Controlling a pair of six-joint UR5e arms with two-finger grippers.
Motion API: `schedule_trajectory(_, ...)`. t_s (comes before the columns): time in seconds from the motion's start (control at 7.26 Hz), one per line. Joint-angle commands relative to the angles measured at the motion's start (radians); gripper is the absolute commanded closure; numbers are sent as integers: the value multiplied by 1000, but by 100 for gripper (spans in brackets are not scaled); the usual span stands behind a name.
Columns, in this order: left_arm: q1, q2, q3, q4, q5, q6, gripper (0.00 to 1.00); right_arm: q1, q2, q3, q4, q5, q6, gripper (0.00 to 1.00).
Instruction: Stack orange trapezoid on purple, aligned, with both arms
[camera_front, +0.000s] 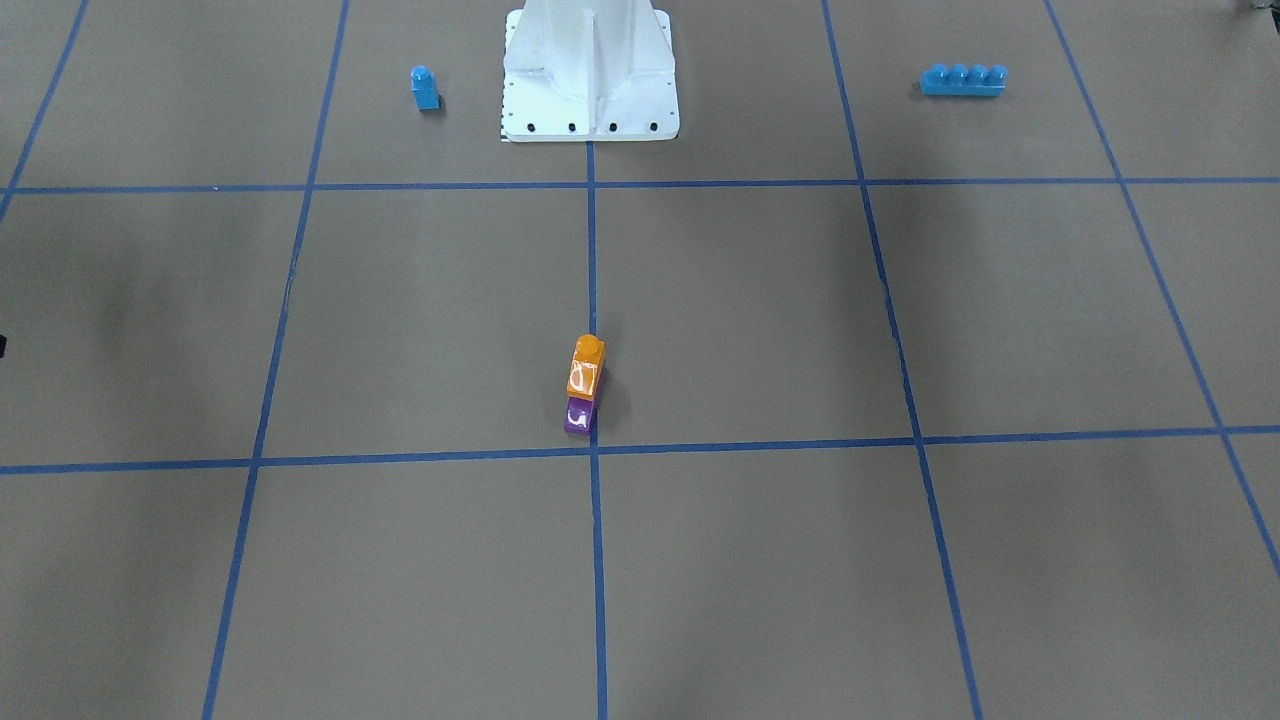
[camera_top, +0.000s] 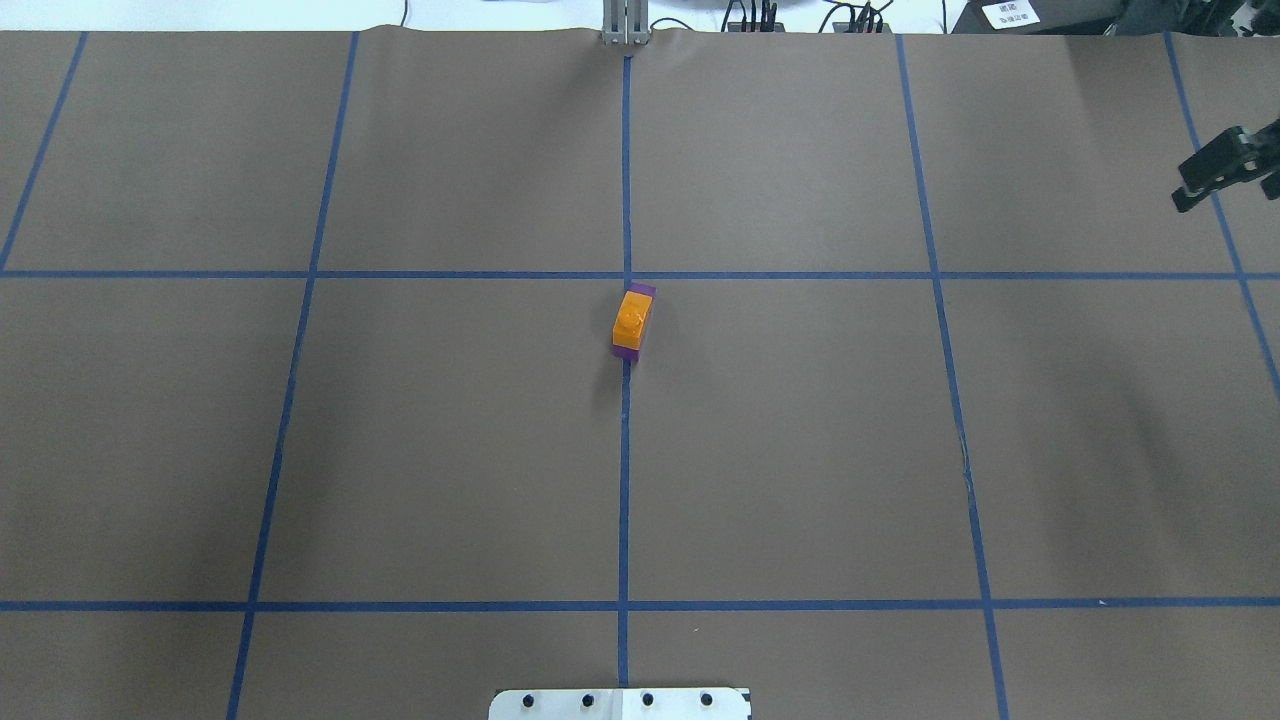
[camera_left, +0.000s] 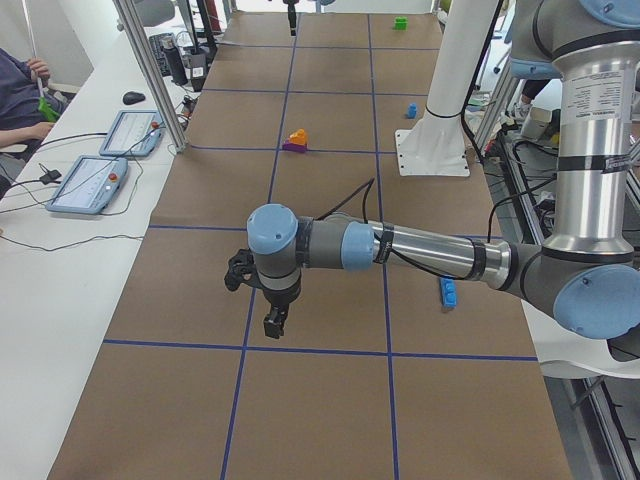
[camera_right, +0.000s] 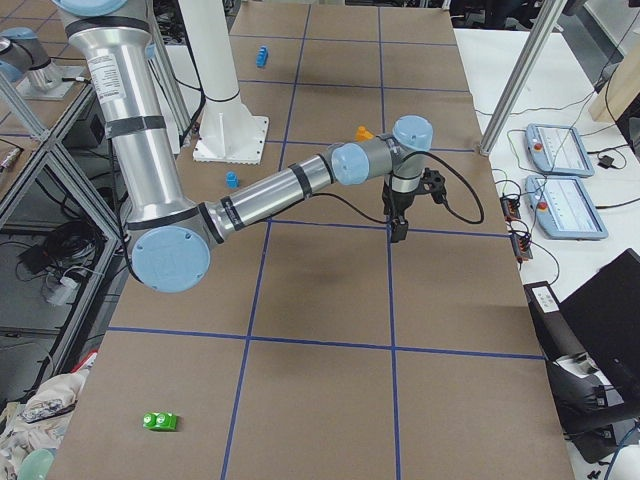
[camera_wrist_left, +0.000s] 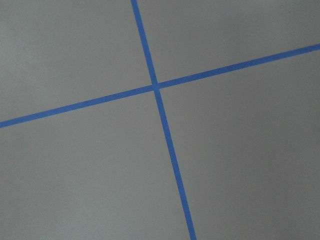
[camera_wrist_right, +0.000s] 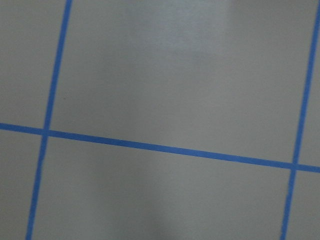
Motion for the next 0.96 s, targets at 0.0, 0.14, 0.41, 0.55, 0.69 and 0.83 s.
schedule_trajectory(0.0, -32, 3, 6, -2, 3, 3, 0, 165, -82, -43, -2, 18, -124, 0)
schedule_trajectory(0.14, -30, 3, 23, -4, 3, 5, 0, 202, -117, -63, -4, 51, -269, 0)
schedule_trajectory(0.41, -30, 2, 61, -8, 63, 6, 0, 264, -164, -97, -2, 130, -333, 0)
schedule_trajectory(0.55, -30, 6, 60, -7, 71, 6, 0, 273, -176, -94, -1, 135, -333, 0)
schedule_trajectory(0.69, -30, 6, 58, -5, 71, 5, 0, 273, -181, -103, -2, 134, -332, 0)
schedule_trajectory(0.83, -27, 6, 60, -5, 72, 3, 0, 272, -187, -104, -2, 131, -329, 0)
